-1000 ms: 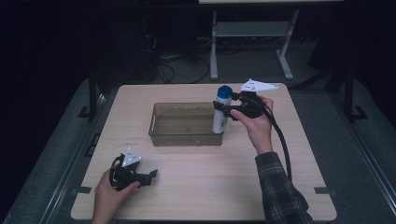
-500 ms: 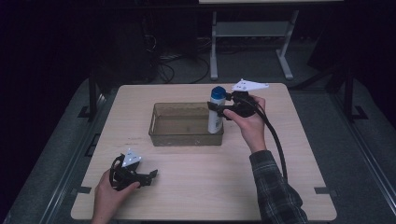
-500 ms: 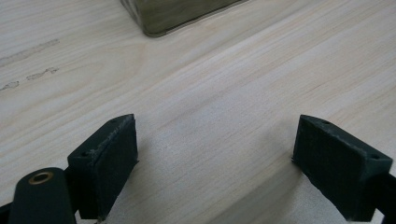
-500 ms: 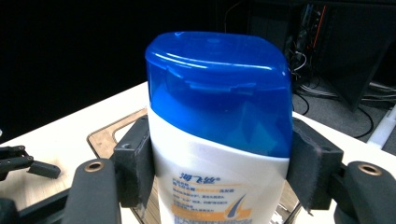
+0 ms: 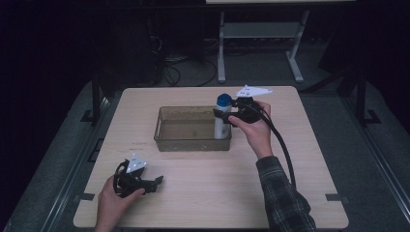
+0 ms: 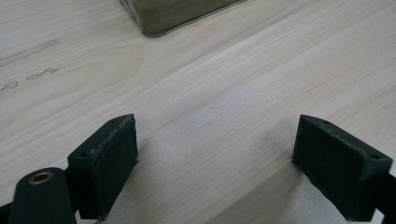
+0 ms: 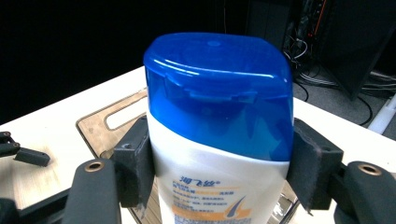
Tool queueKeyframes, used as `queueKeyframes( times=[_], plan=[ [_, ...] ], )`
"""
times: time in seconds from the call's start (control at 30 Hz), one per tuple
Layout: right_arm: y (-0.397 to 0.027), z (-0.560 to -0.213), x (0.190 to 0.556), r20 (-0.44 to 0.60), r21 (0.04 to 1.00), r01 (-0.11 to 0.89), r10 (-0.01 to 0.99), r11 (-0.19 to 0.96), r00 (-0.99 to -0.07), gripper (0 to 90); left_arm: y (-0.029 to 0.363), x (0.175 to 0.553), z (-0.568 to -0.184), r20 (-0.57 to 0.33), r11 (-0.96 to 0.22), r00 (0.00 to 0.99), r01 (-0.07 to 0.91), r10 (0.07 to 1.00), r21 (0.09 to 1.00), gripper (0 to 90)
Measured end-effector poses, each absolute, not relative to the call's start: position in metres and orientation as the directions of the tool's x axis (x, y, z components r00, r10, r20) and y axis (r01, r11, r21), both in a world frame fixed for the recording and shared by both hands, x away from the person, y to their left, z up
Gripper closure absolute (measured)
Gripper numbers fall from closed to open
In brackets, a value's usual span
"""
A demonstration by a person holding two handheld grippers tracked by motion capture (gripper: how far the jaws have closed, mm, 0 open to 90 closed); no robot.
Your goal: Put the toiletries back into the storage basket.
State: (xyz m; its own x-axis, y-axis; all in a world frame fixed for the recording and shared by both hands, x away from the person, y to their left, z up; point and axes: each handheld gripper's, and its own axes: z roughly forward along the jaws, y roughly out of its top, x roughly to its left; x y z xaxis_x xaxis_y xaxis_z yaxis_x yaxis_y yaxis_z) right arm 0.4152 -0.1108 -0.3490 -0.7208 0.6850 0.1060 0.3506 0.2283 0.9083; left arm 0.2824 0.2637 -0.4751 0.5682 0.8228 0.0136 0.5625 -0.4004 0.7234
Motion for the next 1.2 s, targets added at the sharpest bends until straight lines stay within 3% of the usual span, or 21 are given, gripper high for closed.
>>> queueKeyframes(
  times=[1.2],
  plan=[
    [-0.104,-0.383,0.417,0.090,0.850,0.416,0.689,0.323,-0.719,33.5,0.263,0.282,-0.475,0.010,-0.398,0.568,0.564,0.823,0.724,12.6]
  ],
)
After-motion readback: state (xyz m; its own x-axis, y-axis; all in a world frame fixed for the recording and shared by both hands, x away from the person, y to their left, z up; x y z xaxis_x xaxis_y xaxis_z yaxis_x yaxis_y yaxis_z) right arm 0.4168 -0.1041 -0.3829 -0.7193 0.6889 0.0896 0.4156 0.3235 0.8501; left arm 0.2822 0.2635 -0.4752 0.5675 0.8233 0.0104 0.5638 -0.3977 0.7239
